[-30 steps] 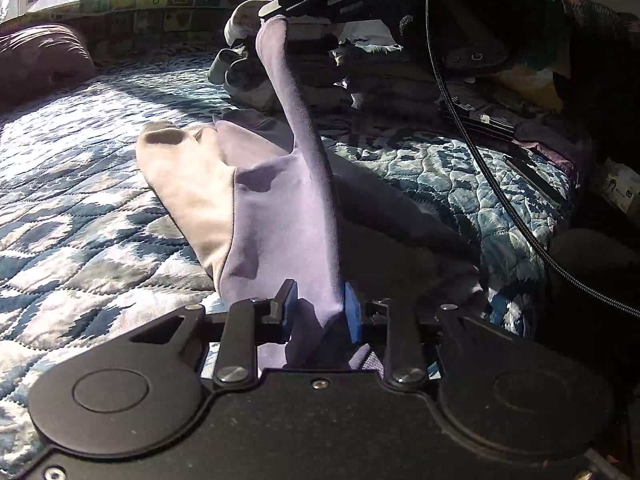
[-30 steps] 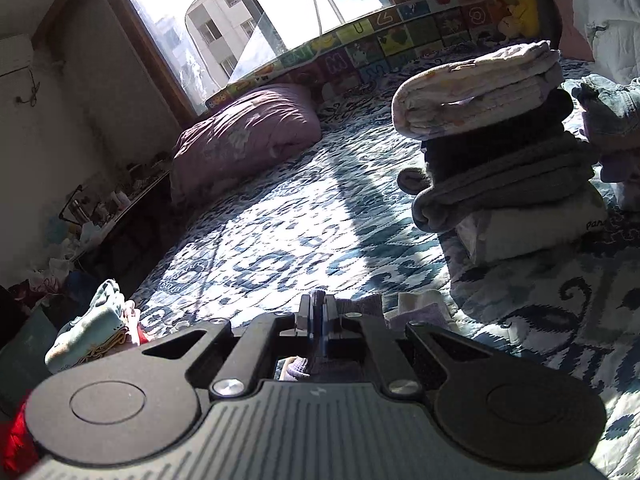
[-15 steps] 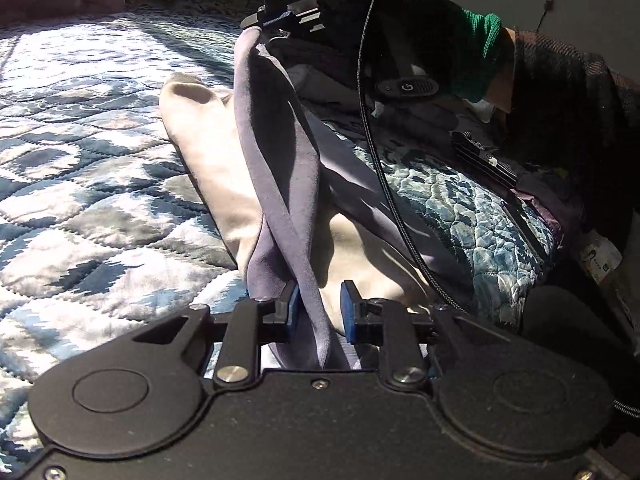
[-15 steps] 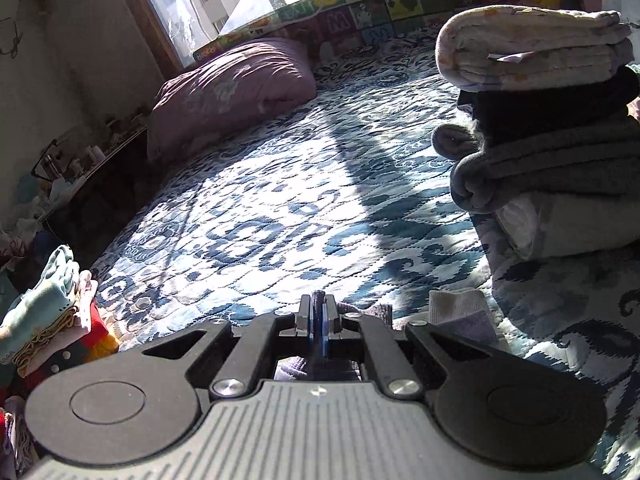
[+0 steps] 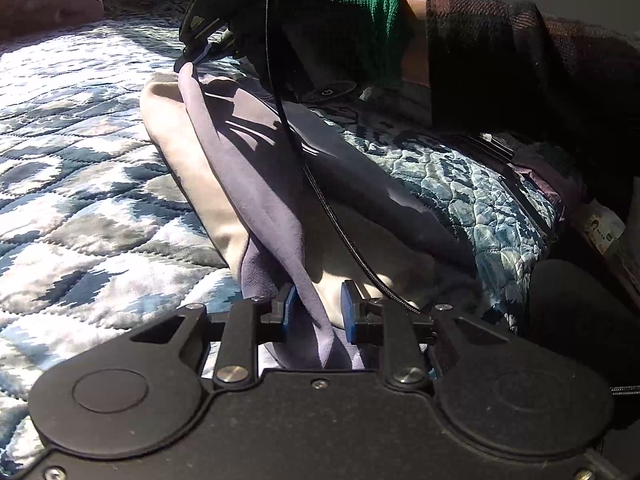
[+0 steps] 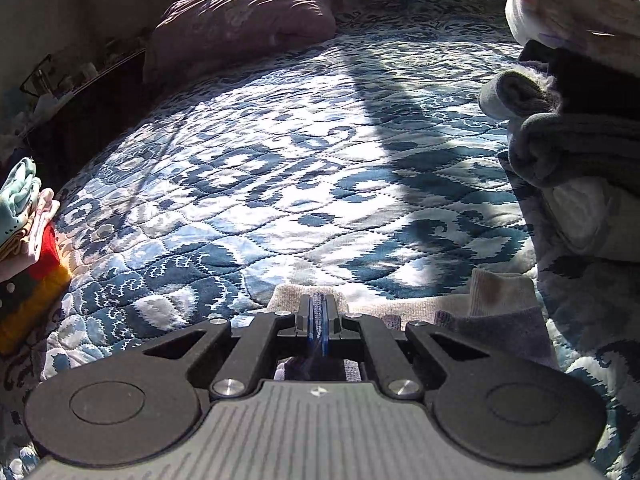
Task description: Fold clothes
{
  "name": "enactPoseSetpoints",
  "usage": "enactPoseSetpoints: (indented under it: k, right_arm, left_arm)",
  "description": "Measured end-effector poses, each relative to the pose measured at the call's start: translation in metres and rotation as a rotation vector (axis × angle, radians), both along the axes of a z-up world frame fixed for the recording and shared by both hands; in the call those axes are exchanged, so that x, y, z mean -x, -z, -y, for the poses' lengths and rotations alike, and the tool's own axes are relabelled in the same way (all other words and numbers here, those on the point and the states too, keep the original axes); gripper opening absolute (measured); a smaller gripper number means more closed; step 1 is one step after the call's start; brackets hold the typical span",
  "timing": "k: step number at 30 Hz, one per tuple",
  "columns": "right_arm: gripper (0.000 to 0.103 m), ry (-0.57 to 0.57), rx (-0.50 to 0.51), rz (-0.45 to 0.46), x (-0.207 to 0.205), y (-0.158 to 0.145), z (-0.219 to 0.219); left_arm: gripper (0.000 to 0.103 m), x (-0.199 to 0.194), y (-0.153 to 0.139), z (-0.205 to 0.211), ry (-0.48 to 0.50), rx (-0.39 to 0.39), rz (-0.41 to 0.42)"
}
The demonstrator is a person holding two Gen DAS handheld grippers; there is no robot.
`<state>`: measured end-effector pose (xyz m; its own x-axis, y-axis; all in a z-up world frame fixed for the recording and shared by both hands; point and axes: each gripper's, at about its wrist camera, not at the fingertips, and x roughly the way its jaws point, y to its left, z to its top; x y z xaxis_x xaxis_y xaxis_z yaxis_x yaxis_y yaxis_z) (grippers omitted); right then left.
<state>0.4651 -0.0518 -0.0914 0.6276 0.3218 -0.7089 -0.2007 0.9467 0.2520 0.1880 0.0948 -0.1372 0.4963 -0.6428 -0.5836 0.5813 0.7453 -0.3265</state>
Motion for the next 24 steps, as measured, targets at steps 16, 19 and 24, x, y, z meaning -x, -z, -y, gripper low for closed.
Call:
enactPoseSetpoints:
  k: [16, 19, 24]
  right_arm:
    - [0.034, -0.01, -0.075, 0.026, 0.019, 0.008, 0.062]
    - [0.014, -0.048, -0.064, 0.025, 0.026, 0.015, 0.057]
    - [0.01, -0.079, -0.013, 0.107, 0.032, 0.009, 0.046]
  left_arm:
    - [0.03, -0.006, -0.002, -0.008, -0.024, 0.075, -0.063]
    - [0.032, -0.007, -0.001, -0.009, -0.028, 0.093, -0.077]
    - [0.032, -0.008, -0.001, -0.006, -0.017, 0.083, -0.075]
